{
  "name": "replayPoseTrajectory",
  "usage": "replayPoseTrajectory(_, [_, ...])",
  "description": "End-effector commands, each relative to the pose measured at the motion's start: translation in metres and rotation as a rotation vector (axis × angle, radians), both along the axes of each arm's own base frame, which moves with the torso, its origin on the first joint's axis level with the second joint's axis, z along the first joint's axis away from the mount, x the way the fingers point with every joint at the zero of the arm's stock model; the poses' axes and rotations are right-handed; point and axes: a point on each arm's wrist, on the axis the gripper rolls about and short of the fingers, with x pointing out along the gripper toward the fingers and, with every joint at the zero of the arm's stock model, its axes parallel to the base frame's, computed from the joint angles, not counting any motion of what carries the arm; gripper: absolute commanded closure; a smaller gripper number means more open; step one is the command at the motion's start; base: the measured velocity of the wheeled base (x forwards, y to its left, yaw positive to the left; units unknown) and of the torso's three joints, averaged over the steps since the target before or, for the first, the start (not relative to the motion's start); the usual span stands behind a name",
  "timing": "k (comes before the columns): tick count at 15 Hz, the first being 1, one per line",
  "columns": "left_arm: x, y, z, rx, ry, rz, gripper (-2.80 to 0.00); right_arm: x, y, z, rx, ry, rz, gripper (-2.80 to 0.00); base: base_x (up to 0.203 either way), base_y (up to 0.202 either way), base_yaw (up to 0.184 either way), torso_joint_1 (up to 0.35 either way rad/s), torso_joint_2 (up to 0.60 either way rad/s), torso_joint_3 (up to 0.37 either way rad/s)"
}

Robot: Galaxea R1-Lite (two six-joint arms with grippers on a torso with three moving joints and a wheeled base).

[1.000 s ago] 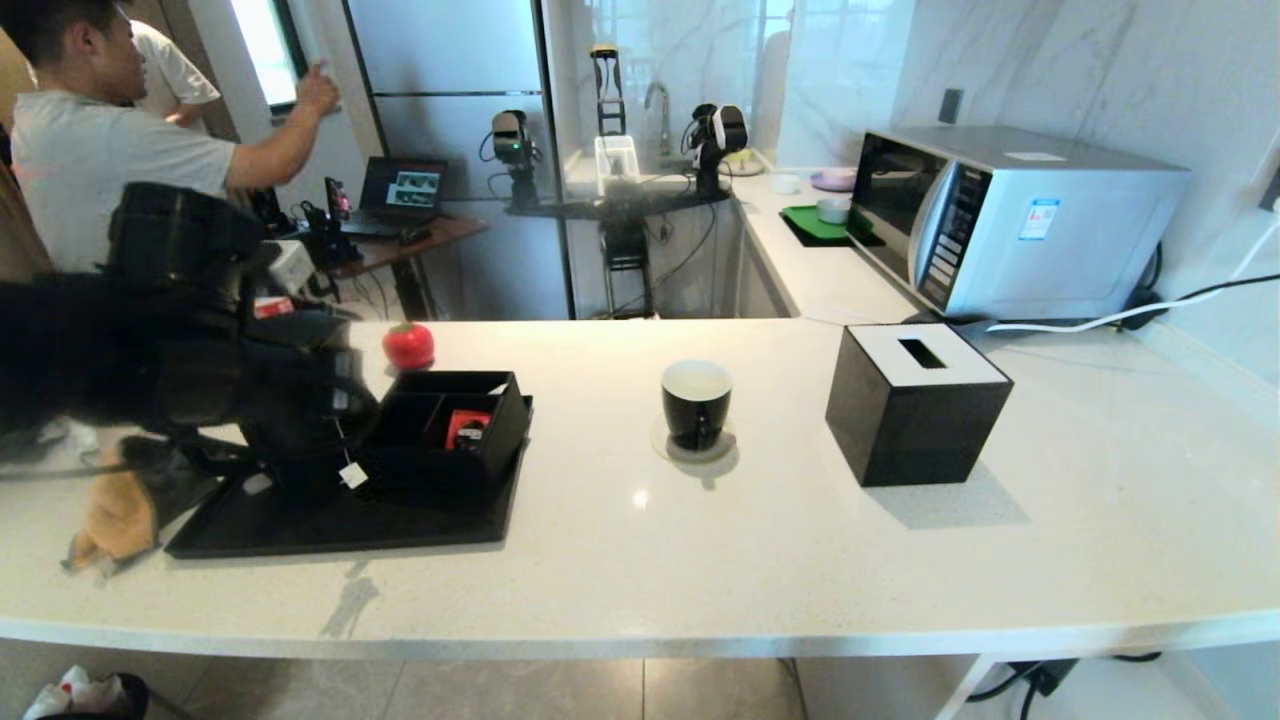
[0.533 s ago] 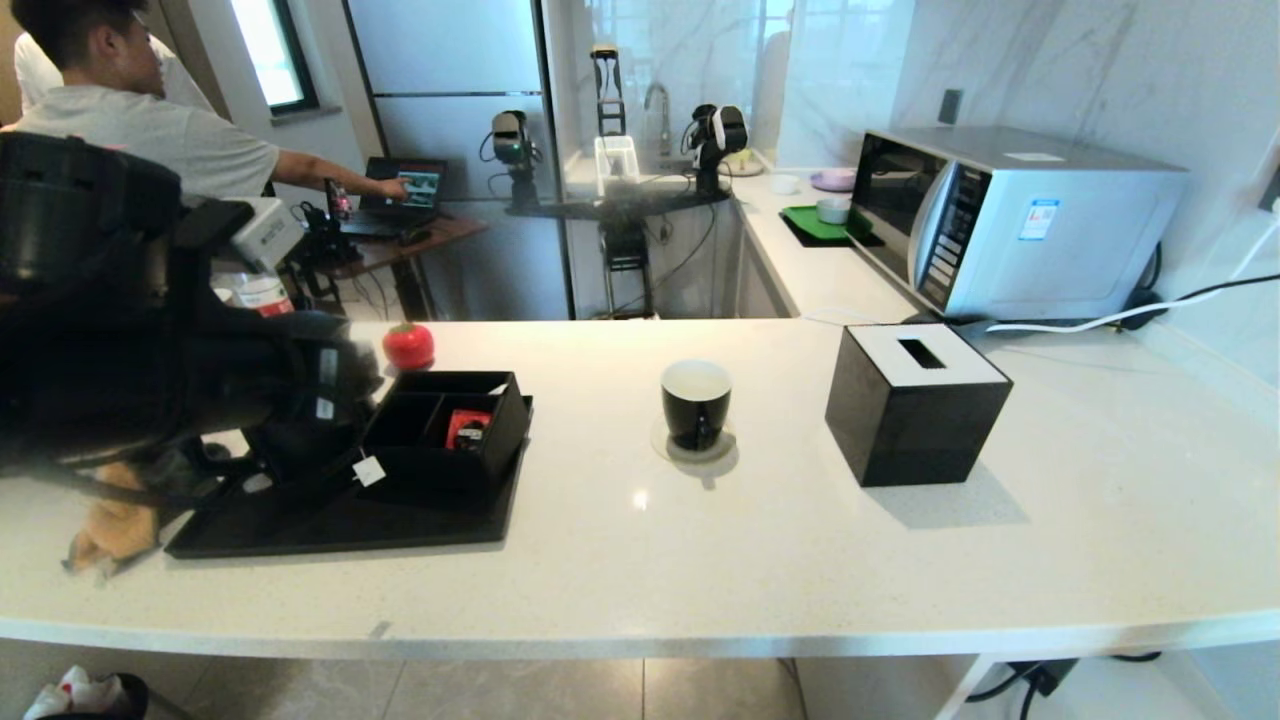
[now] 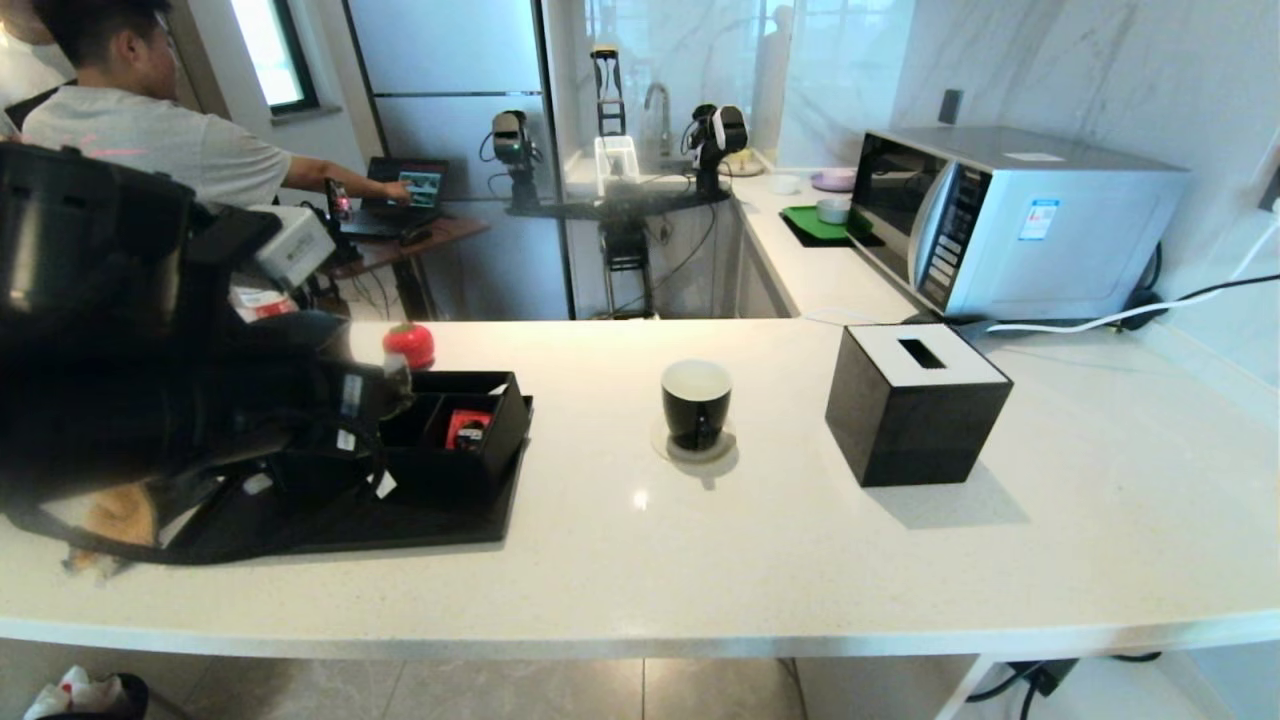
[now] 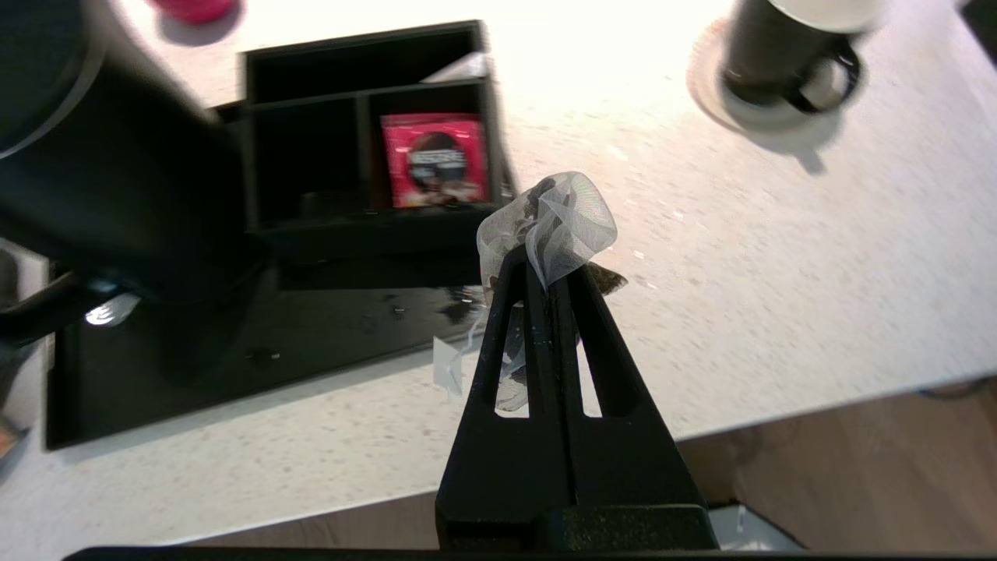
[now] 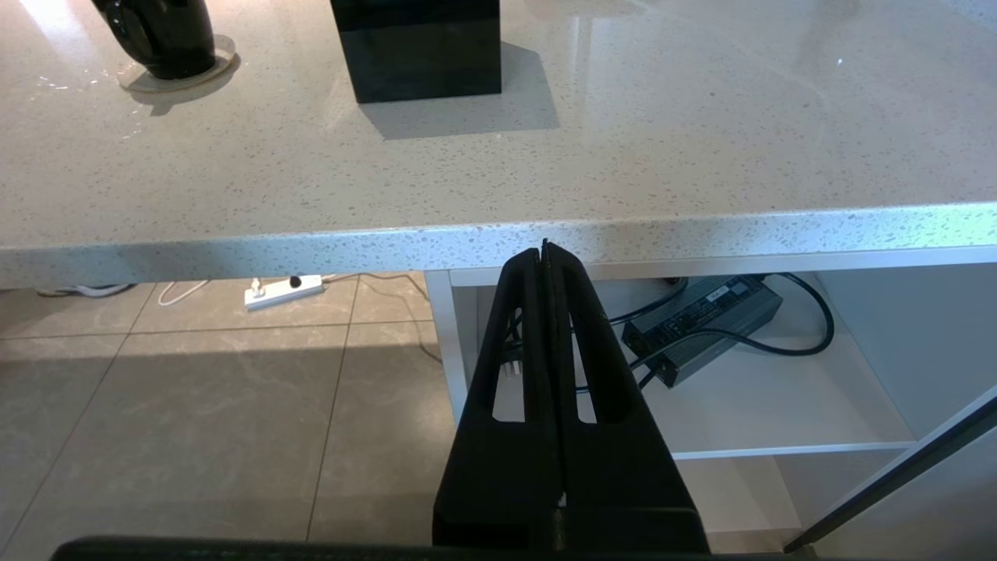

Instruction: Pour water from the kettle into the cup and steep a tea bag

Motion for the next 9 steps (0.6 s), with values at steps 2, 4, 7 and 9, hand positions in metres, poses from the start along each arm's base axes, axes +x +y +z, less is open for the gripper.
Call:
replayPoseTrajectory(2, [-0.006, -0.016, -0.004, 0.021, 0.007, -0.048, 0.00, 0.000, 0.000, 0.000, -0.001, 0.002, 0.000, 0.00, 0.000, 0.000, 0.000, 0.000, 0.00, 0.000])
replayPoseTrajectory(4, [-0.009, -0.022, -0.004, 0.026, 0.007, -0.074, 0.00, 0.000, 0.000, 0.000, 0.000, 0.002, 0.000, 0.00, 0.000, 0.000, 0.000, 0.000, 0.00, 0.000])
replayPoseTrajectory(7, [-0.015, -0.032, -0.007, 0.040, 0.008, -0.103, 0.00, 0.000, 0.000, 0.000, -0.001, 0.002, 0.000, 0.00, 0.000, 0.000, 0.000, 0.000, 0.00, 0.000])
replayPoseTrajectory(9, [-0.020, -0.040, -0.007, 0.047, 0.004, -0.133, 0.00, 0.000, 0.000, 0.000, 0.000, 0.002, -0.002, 0.00, 0.000, 0.000, 0.000, 0.000, 0.00, 0.000])
